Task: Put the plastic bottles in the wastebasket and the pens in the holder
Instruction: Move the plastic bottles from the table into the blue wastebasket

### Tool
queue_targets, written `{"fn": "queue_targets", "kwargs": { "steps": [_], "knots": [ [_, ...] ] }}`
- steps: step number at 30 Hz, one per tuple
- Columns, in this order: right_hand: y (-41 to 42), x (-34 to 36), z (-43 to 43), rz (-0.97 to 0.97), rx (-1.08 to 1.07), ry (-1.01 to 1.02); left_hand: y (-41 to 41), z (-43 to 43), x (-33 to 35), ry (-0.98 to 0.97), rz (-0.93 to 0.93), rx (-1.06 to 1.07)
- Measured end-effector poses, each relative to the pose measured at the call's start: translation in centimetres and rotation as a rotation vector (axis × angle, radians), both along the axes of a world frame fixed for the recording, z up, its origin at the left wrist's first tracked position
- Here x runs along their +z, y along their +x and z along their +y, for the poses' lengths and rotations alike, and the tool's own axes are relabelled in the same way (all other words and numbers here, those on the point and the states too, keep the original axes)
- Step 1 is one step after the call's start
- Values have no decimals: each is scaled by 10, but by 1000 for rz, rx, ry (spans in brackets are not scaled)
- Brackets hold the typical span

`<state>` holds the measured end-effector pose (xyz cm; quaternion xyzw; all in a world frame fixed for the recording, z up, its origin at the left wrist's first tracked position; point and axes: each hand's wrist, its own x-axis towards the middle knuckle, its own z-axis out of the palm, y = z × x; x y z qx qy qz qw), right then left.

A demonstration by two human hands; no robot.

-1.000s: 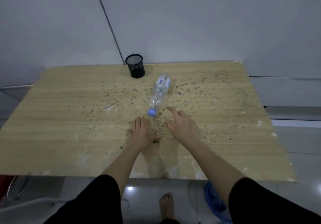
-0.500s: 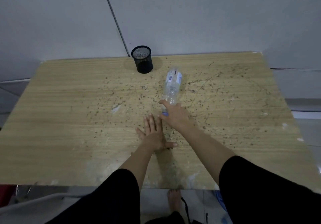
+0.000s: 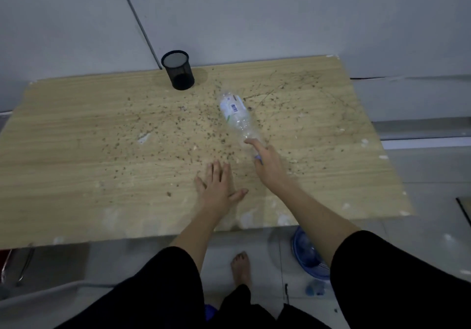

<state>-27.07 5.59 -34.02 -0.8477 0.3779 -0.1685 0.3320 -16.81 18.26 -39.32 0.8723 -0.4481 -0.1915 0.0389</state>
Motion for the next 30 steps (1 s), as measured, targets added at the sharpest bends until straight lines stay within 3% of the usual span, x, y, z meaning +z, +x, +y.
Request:
{"fn": "queue_targets", "kwargs": {
  "steps": [10,17,23,30],
  "knots": [
    [-193,-20,71,-158,-117,119,-150,50,-12,-123,-155,-19],
    [-308,-68,112,-179,-314,123,-214,71,-32,-288,-198,-173],
    [-393,-157,152,-82,-523,296,-265,69,-105,-214,64,-222],
    [-423,-295,146,219,-516,286,-284,23,-240,-7,486,146]
  ]
}}
